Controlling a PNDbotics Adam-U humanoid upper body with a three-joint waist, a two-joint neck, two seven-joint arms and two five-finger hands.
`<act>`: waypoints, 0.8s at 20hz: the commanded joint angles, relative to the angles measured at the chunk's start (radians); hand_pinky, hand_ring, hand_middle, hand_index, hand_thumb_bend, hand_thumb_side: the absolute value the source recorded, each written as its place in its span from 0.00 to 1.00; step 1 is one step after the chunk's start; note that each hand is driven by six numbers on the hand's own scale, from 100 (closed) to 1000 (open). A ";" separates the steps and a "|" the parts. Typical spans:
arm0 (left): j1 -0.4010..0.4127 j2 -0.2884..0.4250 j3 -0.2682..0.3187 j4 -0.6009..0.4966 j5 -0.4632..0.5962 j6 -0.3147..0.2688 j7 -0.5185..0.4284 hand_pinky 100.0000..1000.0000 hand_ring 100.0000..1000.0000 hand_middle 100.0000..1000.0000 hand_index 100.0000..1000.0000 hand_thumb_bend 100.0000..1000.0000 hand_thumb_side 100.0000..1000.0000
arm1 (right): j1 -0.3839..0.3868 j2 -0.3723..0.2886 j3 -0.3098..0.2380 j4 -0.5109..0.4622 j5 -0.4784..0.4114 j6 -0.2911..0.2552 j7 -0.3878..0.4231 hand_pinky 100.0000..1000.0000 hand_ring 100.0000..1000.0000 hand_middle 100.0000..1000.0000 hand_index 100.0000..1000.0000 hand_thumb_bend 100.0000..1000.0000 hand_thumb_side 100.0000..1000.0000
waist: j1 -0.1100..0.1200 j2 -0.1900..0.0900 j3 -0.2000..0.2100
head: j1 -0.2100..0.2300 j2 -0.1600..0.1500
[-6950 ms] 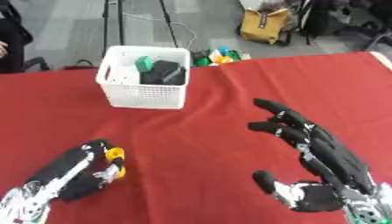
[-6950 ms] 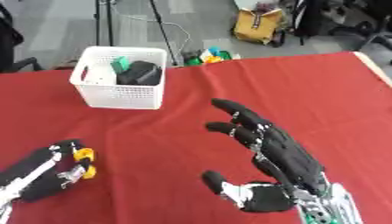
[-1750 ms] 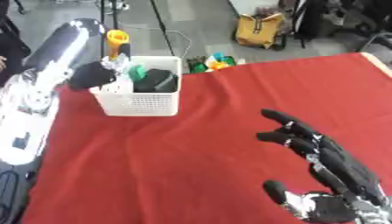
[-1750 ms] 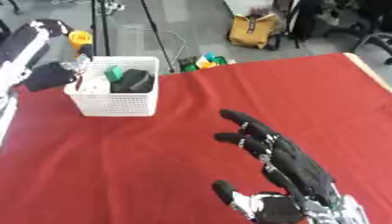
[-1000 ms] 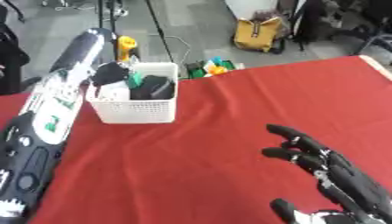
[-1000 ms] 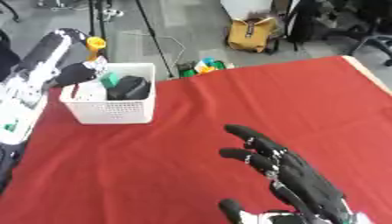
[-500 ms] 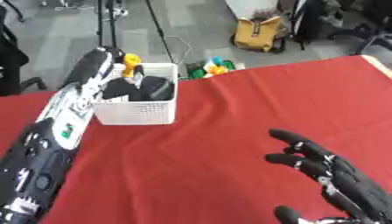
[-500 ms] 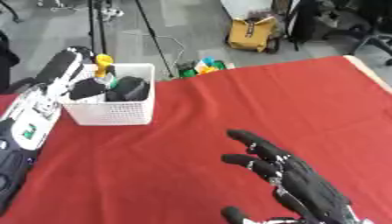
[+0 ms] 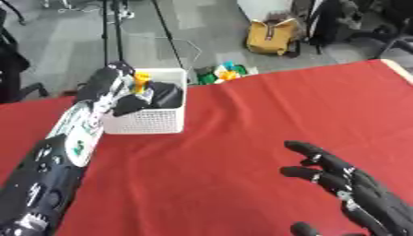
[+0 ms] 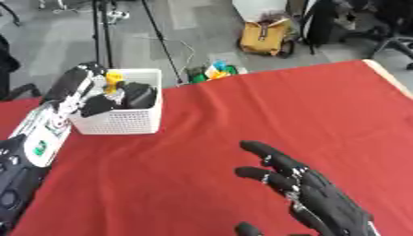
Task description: Pick up objects on the table and place them in the box.
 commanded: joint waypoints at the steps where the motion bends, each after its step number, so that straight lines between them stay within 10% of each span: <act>1: -0.028 0.017 -0.001 -0.010 -0.019 -0.004 -0.002 0.92 0.88 0.78 1.00 0.00 0.59 | -0.008 0.003 0.002 -0.024 -0.004 -0.003 0.004 0.76 1.00 1.00 0.87 0.33 1.00 | -0.006 -0.018 0.000 | 0.004 -0.011; 16: -0.058 0.018 0.014 0.082 -0.181 0.015 0.079 0.94 0.88 0.81 1.00 0.00 0.53 | -0.018 0.015 0.008 -0.024 -0.009 -0.020 0.021 0.75 1.00 1.00 0.87 0.33 1.00 | -0.006 0.005 -0.025 | 0.027 -0.054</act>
